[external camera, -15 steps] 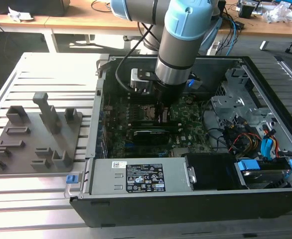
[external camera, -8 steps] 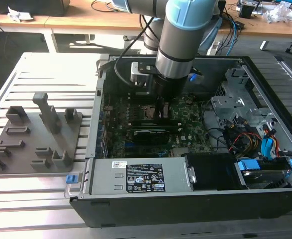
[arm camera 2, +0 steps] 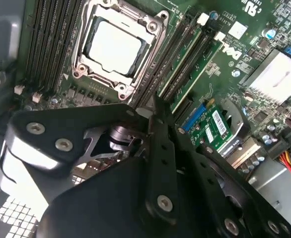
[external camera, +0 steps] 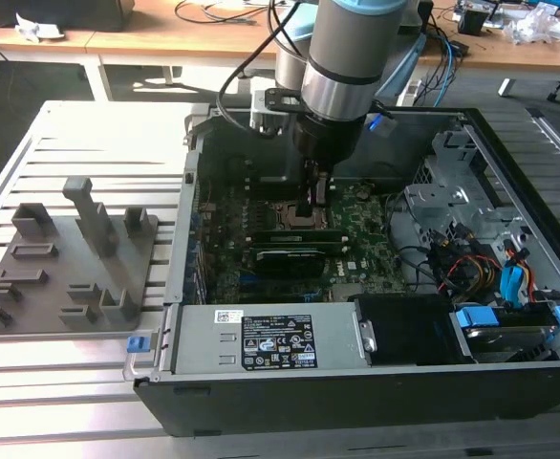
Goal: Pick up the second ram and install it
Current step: 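Insert the second ram into the second slot, then press down the second ram until it locks into place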
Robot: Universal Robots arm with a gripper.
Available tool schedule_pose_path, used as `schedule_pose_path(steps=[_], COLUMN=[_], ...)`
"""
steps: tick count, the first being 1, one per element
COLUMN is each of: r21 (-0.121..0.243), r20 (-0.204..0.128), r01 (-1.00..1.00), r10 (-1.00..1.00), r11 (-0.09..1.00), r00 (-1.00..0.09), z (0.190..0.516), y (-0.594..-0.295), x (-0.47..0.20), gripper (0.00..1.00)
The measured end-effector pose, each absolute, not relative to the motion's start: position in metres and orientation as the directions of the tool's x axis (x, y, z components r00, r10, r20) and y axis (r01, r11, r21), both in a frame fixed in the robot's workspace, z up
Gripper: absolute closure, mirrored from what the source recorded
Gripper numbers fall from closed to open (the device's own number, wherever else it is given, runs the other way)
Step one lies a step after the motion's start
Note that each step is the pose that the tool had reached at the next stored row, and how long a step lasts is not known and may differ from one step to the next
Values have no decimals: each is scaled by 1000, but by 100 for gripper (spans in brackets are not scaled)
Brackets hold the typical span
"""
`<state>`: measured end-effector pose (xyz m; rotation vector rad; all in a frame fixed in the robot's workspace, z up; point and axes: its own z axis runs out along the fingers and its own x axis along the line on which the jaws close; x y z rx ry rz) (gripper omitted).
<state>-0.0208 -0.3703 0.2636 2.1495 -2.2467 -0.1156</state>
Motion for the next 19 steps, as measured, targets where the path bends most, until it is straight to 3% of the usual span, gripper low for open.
schedule_pose_path(steps=[1,2,3,14,19], r21=[59,19,15,11,14], r20=[-30,-32,-33,-32,-8], r01=[-997,-999,-999,-1000,-1000], r10=[-999,-999,-999,-999,-1000], r11=[43,43,43,23,-7], r00=[-45,-43,-43,-23,7], z=[264,264,263,260,240], y=[-370,-370,-370,-370,-370], x=[-21,-21,-21,-17,17], gripper=[89,89,89,89,89])
